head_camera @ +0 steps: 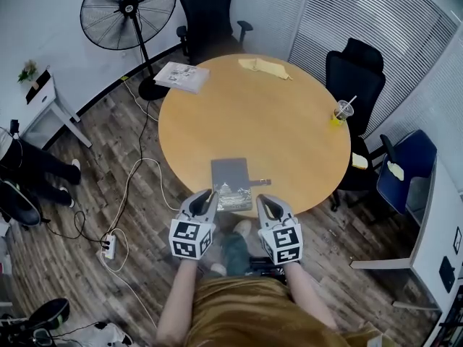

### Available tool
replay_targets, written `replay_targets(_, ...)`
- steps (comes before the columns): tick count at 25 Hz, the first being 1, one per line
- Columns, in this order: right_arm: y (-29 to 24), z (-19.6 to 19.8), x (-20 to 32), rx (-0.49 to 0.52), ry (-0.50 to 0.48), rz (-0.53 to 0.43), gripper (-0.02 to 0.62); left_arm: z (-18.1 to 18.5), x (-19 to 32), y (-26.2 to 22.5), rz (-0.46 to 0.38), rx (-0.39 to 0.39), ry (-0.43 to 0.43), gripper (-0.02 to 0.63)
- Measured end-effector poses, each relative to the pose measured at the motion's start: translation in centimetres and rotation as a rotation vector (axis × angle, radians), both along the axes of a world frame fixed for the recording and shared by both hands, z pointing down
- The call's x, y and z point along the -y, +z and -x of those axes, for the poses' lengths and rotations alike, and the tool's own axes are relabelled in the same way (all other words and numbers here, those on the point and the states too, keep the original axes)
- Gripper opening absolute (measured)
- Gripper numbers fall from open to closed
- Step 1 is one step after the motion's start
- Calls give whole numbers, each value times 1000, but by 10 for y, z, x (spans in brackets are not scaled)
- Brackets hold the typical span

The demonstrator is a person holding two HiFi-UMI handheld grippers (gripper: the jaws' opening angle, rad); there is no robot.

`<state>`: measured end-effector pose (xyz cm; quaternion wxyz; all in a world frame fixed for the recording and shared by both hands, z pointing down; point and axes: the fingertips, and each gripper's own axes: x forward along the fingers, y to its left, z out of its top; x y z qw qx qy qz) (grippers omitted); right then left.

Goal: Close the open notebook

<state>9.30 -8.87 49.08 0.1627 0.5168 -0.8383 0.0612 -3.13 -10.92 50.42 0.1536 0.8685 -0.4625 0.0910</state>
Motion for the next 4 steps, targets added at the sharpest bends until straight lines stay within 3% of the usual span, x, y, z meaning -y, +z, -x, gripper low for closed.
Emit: replay_targets(4, 2, 2, 1, 3, -10, 7, 12, -2, 3, 1, 1, 3, 6, 72)
